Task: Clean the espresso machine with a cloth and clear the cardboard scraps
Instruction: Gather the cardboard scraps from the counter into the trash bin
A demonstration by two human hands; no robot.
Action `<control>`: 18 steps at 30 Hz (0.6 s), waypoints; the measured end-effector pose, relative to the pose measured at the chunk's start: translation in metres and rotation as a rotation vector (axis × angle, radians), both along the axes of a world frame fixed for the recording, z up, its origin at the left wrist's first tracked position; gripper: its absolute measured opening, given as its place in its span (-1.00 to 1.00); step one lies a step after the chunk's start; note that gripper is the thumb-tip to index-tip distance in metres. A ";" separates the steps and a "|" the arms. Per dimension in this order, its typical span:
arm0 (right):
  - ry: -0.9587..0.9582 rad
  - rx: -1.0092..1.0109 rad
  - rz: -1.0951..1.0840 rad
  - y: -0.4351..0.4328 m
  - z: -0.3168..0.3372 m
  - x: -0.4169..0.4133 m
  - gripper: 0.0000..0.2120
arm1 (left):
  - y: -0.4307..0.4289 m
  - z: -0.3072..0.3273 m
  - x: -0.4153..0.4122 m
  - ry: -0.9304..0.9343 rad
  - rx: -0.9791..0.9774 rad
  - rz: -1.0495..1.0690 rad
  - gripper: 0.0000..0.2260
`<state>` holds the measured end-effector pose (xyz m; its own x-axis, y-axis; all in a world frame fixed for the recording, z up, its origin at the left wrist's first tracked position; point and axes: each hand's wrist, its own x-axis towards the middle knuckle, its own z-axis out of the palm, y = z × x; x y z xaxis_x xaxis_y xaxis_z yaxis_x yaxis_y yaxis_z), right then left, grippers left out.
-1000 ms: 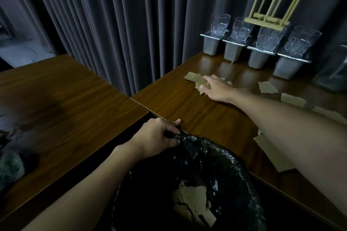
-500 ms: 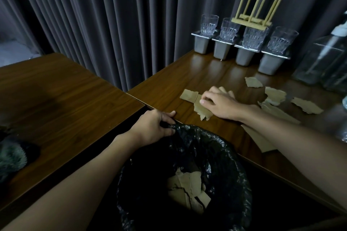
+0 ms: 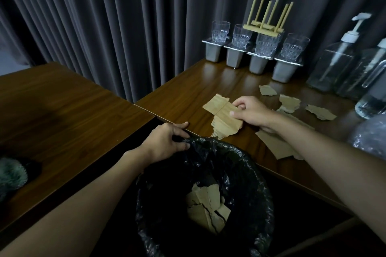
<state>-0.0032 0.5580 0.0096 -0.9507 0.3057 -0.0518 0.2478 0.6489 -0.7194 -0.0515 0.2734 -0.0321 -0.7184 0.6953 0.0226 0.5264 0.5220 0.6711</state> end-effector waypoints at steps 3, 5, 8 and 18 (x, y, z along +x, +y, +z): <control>0.052 -0.143 -0.027 0.001 0.020 0.023 -0.81 | 0.001 -0.003 0.008 -0.037 0.065 -0.054 -0.83; 0.045 -0.190 0.011 -0.001 0.036 0.047 -0.81 | 0.004 -0.006 0.014 -0.058 0.106 -0.072 -0.85; -0.029 -0.235 0.133 -0.009 0.054 0.090 -0.85 | 0.013 -0.007 0.020 -0.082 0.164 -0.073 -0.87; 0.059 -0.162 -0.026 0.008 0.031 0.162 -0.83 | 0.044 0.001 0.026 -0.149 0.169 -0.154 -0.94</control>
